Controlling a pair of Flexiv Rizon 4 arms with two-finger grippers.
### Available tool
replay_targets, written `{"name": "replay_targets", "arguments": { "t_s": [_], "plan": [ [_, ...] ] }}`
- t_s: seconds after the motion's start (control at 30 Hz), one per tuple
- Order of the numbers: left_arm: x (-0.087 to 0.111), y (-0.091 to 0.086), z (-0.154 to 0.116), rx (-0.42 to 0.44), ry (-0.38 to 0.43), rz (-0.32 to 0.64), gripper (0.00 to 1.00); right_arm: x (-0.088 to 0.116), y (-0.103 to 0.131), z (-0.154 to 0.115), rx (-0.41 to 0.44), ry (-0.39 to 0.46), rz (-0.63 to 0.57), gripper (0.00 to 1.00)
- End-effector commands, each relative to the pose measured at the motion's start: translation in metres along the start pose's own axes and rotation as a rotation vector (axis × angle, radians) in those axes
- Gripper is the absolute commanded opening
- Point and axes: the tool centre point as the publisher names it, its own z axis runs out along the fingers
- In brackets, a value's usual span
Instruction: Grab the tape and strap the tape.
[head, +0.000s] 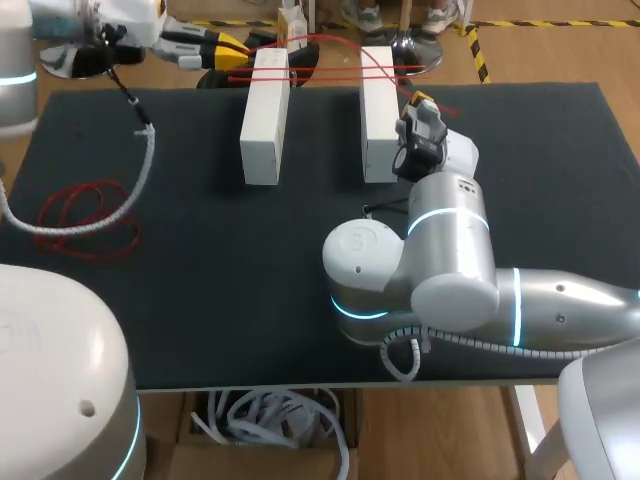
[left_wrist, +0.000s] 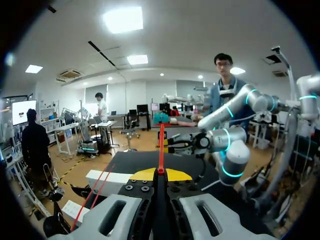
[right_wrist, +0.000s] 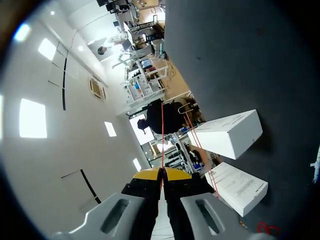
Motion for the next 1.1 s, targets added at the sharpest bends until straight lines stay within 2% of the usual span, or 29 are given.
{"name": "replay_targets", "arguments": {
  "t_s": [0.03, 0.3, 0.47, 0.57, 0.6, 1.1],
  "plan": [
    [0.003, -0.012, -0.001, -0.743, 0.006, 0.07, 0.0, 0.002, 0.0, 0.0, -0.003, -0.005, -0.002, 0.0],
    [0.009, -0.021, 0.005, -0.886, -0.077, 0.121, 0.0, 0.002, 0.0, 0.0, -0.003, -0.005, -0.002, 0.0],
    [0.015, -0.025, 0.008, -0.933, -0.12, 0.148, 0.0, 0.002, 0.0, 0.0, -0.003, -0.005, -0.002, 0.0],
    [0.017, -0.025, 0.008, -0.896, -0.154, 0.151, 0.0, 0.002, 0.0, 0.0, -0.003, -0.005, -0.002, 0.0],
    [0.017, -0.025, 0.008, -0.843, -0.17, 0.142, 0.0, 0.002, 0.0, 0.0, -0.003, -0.005, -0.002, 0.0],
    [0.017, -0.025, 0.008, -0.843, -0.17, 0.142, 0.0, 0.002, 0.0, 0.0, -0.003, -0.005, -0.002, 0.0]
  ]
}}
